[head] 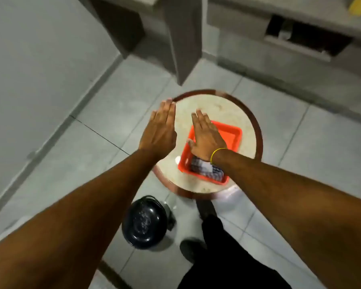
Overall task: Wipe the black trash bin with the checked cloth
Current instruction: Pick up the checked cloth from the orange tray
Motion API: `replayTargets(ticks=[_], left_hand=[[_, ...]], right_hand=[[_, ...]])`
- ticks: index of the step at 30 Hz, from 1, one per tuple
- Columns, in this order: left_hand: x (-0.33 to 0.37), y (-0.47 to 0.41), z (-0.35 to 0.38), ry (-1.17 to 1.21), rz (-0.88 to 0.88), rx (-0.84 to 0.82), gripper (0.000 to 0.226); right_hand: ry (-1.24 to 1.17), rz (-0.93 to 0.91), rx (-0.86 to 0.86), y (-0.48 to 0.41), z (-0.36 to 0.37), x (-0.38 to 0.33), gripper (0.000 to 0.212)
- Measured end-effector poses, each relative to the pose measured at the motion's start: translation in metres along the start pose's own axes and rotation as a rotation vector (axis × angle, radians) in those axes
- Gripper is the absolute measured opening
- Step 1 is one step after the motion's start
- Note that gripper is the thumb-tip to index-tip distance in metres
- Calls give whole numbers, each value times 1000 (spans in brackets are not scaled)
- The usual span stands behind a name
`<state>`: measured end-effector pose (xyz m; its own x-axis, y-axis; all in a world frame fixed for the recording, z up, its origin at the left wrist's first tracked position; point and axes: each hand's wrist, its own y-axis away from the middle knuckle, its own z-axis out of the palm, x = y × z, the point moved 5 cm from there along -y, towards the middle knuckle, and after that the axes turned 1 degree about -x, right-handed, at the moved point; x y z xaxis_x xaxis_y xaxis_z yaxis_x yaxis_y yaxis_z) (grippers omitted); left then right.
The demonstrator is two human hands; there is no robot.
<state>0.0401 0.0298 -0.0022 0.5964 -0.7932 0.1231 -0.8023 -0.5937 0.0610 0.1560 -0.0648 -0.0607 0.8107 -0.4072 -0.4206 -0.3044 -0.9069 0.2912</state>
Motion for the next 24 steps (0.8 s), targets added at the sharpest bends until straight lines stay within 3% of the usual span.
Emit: replayTargets(ticks=[4,10,12,17,21,24], left_hand=[[31,-12,124,168,4,-302,74],[68,-17,264,232,-76,-564,79],[67,-15,285,251,-214,-549,74],[48,-10,305,346,-585,-328,32],[41,-20,302,473,-746,-232,38],[34,-23,299,559,-831,-245,46]], right_hand=[[-53,178,-141,4,87,73,90],[-36,260,-257,-7,180,136,86],[58,222,-228,-19,186,142,80],[102,109,-145,-68,182,140,73],[154,-32,-214,-105,181,134,82],[326,-174,-291,-119,179,130,62]])
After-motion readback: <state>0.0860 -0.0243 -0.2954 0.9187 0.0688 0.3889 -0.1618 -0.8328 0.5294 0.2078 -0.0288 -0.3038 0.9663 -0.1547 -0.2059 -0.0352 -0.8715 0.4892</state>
